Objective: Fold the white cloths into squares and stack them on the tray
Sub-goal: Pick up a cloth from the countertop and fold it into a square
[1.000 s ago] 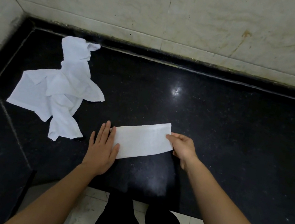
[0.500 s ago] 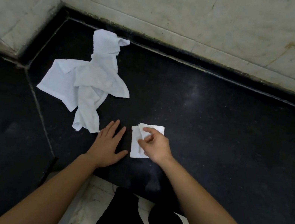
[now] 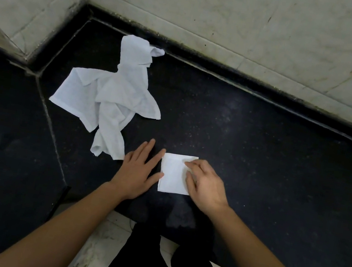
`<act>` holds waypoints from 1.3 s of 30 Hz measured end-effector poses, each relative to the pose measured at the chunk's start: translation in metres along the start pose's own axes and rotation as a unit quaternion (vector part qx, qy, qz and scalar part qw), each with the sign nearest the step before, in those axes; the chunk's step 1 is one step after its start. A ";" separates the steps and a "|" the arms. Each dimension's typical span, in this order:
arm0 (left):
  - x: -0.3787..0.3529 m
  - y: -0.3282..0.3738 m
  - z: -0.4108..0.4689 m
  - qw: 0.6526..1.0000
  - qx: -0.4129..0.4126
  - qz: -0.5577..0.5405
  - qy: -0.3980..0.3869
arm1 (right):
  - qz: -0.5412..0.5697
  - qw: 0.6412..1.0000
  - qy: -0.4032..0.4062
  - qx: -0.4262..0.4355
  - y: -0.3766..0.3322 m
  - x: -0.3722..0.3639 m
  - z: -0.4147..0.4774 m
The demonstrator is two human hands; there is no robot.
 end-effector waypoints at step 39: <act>0.001 0.017 -0.026 0.992 0.107 -0.073 -0.006 | 0.203 0.934 -0.112 -0.272 0.055 -0.021 -0.033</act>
Point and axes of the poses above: each hand's wrist, its own z-axis towards the middle knuckle, its own x-axis out of the back of the hand, y = z × x, the point moved 9 cm from there along z, towards the middle knuckle, and after that the axes turned 5 degrees about x, right-handed, at the moved point
